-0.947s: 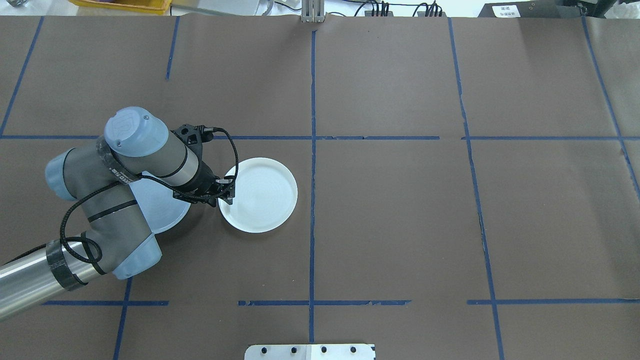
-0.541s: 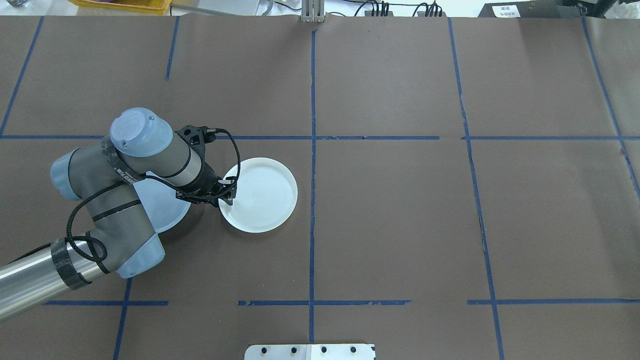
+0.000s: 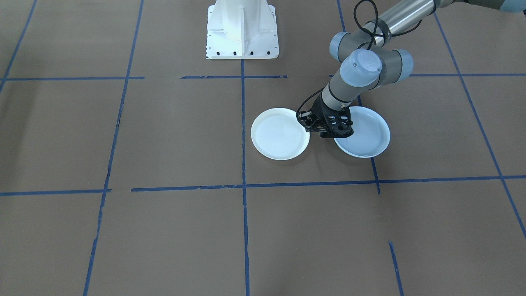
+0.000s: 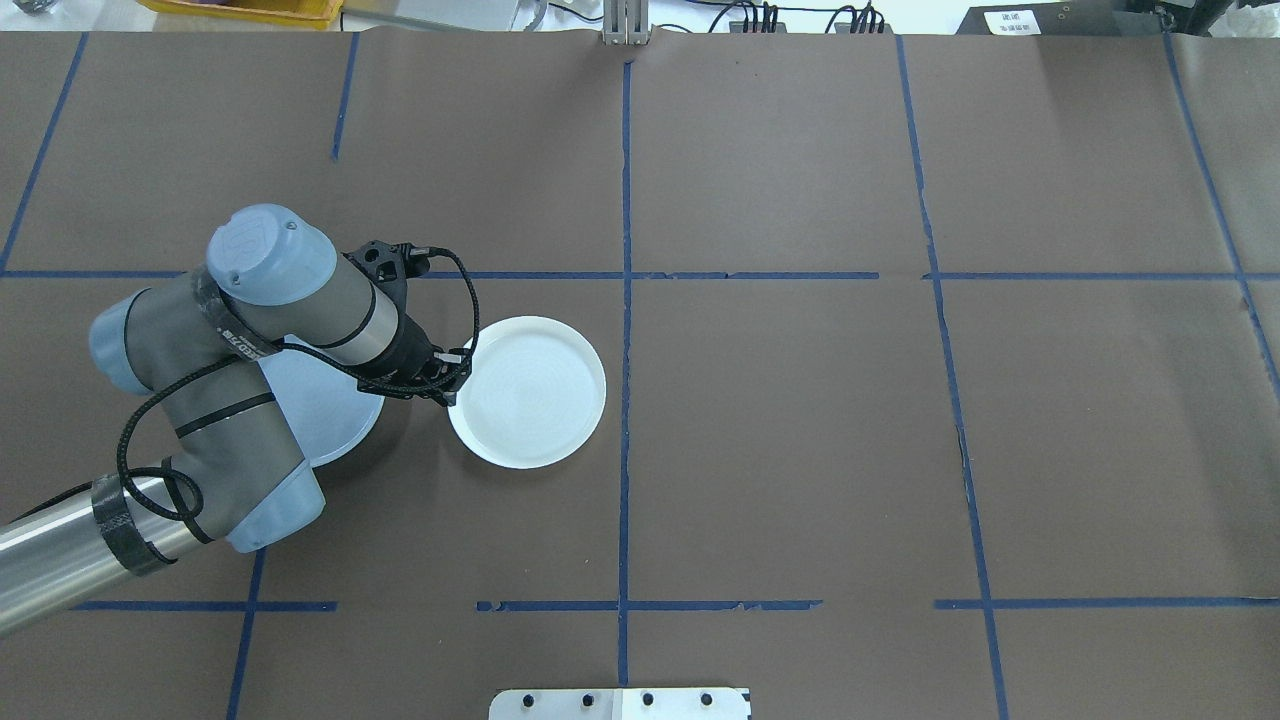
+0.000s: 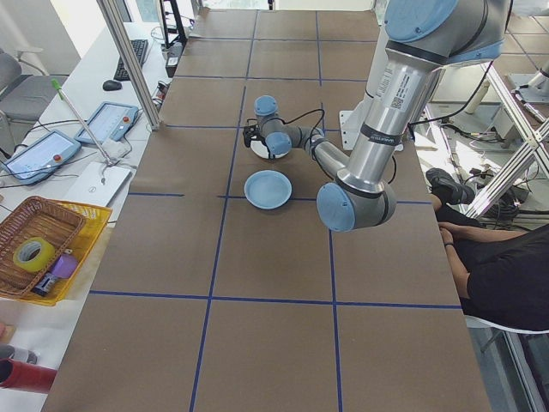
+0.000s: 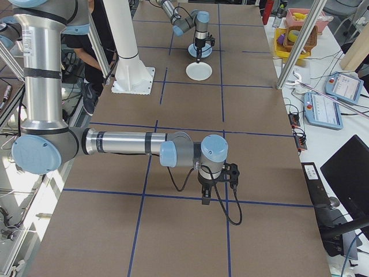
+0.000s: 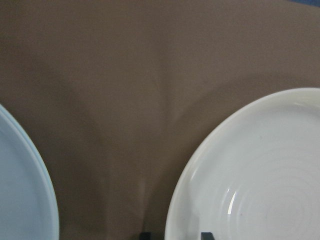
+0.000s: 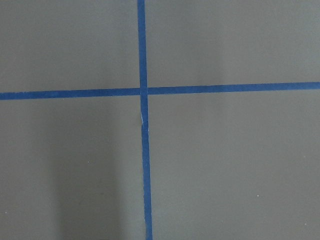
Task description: Stack plate in center
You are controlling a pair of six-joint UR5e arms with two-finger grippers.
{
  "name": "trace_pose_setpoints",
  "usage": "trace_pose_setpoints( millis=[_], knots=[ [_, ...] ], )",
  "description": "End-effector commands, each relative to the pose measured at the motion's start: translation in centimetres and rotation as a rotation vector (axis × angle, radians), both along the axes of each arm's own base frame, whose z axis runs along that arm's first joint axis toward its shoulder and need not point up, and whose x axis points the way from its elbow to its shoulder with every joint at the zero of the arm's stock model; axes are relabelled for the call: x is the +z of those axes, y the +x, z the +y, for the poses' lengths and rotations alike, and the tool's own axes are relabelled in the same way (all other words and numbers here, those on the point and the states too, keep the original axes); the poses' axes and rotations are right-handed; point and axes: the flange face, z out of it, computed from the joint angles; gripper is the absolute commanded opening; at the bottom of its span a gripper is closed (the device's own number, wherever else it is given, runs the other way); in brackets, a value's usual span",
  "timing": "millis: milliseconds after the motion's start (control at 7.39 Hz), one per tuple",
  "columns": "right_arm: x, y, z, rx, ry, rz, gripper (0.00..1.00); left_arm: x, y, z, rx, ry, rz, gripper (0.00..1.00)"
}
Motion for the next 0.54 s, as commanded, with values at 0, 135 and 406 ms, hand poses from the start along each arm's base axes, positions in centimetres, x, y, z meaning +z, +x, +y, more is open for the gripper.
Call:
trace_pose_setpoints(
  millis=[0,135,406],
  knots=[
    [0.0,0.0,0.0,0.0,0.0,0.001,1.0,-0.8,-2.7,-1.4,-0.002,-0.02,0.032,0.0],
    [0.0,0.0,0.0,0.001,-0.001,0.001,1.0,-1.6,-4.5,-2.3,-0.007,-0.024,0.056,0.0],
    [0.0,0.0,0.0,0.0,0.0,0.001,1.0,-1.1,-9.3,-2.8,0.022,-0.012,0.098,0.0]
  ],
)
